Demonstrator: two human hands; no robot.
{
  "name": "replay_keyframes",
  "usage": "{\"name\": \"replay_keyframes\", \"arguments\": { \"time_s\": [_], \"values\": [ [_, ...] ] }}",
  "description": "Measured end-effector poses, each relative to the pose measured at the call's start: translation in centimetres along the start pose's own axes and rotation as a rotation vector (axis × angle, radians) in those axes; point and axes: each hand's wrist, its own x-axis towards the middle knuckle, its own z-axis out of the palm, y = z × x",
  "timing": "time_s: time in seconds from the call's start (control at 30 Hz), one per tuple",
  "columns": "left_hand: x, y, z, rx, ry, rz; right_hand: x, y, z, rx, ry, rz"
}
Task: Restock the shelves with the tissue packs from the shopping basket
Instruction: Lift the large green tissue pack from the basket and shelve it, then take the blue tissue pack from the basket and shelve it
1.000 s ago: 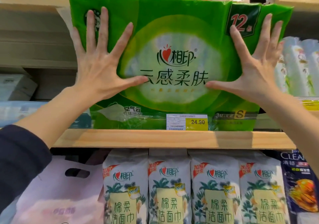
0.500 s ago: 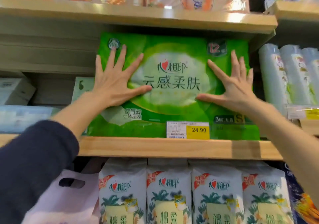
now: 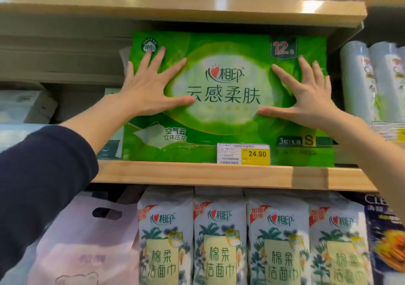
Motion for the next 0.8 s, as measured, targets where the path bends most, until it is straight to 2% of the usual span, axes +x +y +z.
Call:
{"name": "replay_keyframes", "arguments": {
  "time_s": [0.13,0.37,0.5,0.8],
  "values": [
    [-1.4,-0.9,-3.3,-0.021,-0.070,0.025,-0.9,-1.0,-2.8,0.039,-0.122,0.025],
    [-6.6,-2.5,-5.7,-0.140,-0.121,0.095,-4.8,-4.8,-5.9,0.197,-0.087,-0.072],
    [-10.9,-2.7,-7.2,-0.239,-0.190,0.094,-8.3,-7.1,-7.0,0.269,-0.195,-0.037],
    [-23.8,-1.2,-11.4,-0.295,-0.327,0.052,-20.4,-11.5,-9.3,0.431,-0.457,-0.012]
  ]
}}
